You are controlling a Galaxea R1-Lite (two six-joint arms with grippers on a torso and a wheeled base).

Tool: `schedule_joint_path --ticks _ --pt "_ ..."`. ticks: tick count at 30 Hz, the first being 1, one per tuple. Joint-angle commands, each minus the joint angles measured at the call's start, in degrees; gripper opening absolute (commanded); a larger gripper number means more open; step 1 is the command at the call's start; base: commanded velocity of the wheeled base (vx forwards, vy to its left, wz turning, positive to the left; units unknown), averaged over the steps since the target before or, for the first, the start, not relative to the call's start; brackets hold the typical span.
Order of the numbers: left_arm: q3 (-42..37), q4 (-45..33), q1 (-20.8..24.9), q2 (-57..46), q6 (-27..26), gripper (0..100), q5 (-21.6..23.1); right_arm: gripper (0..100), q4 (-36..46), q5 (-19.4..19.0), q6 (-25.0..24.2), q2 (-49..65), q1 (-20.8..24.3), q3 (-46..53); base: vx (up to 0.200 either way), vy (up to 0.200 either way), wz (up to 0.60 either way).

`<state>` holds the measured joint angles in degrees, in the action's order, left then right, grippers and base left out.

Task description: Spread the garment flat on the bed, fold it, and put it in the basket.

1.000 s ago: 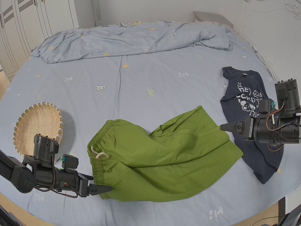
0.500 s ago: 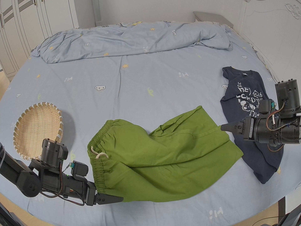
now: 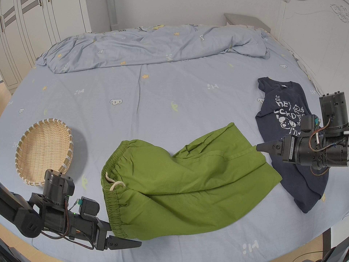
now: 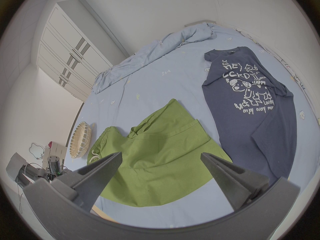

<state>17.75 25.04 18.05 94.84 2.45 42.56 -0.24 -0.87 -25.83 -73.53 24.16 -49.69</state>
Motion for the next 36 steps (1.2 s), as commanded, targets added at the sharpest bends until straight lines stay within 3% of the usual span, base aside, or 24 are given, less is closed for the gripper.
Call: schedule_joint_path --ticks 1,5,6,17,21,24,26,27,28,29,31,32,36 --pt "-1.23 0.01 -0.48 -3.52 0.01 100 -0.11 100 -0.02 -0.01 -0.01 -0.12 0.1 0.03 0.0 0.0 0.0" --pt "-1.31 0.01 -0.39 -3.17 0.01 100 -0.11 100 -0.02 -0.01 -0.01 -0.12 0.01 0.03 0.0 0.0 0.0" --pt "-1.4 0.01 -0.39 -3.08 0.01 0 -0.11 100 -0.02 -0.01 -0.01 -0.12 -0.08 0.03 0.0 0.0 0.0" --pt "-3.07 0.01 -0.65 -5.19 0.01 0 -0.37 100 0.16 -0.1 0.08 -0.12 -0.52 -0.06 0.0 0.0 0.0" --pt "-4.74 -0.52 -3.55 -7.66 0.19 0 -0.55 100 0.51 -2.39 0.08 -0.03 -2.1 -0.5 0.0 0.0 0.0" --pt "-4.83 -4.39 -8.39 -10.03 4.05 0 -0.72 100 2.0 -10.47 -0.01 -0.12 -7.2 -1.73 0.0 0.0 0.0" --pt "-4.13 -7.64 -11.2 -10.56 6.08 0 -0.81 100 5.08 -13.72 -0.01 -0.47 -10.01 -3.22 0.0 0.0 0.0" --pt "-3.34 -9.92 -13.22 -10.29 6.16 0 -0.81 100 7.54 -16.19 -0.01 -1.09 -11.77 -4.36 0.0 0.0 0.0" --pt "-3.34 -9.92 -13.22 -10.29 6.16 0 -0.81 100 7.54 -16.19 -0.01 -1.09 -11.77 -4.36 0.0 0.0 0.0" --pt "-1.84 -13.53 -16.21 -9.68 6.16 0 -0.81 100 10.35 -21.02 0.08 -3.46 -14.85 -5.68 0.0 0.0 0.0" --pt "-0.96 -15.2 -17.44 -9.24 6.16 0 -0.81 100 11.05 -23.3 0.08 -4.51 -16.52 -6.03 0.0 0.0 0.0" --pt "1.67 -18.98 -19.81 -7.74 6.16 0 -0.81 100 11.23 -27.44 0.17 -6.97 -19.59 -6.21 0.0 0.0 0.0" --pt "5.37 -22.31 -22.27 -3.7 5.72 0 -0.81 100 11.23 -32.53 1.66 -12.51 -22.58 -5.68 0.0 0.0 0.0"
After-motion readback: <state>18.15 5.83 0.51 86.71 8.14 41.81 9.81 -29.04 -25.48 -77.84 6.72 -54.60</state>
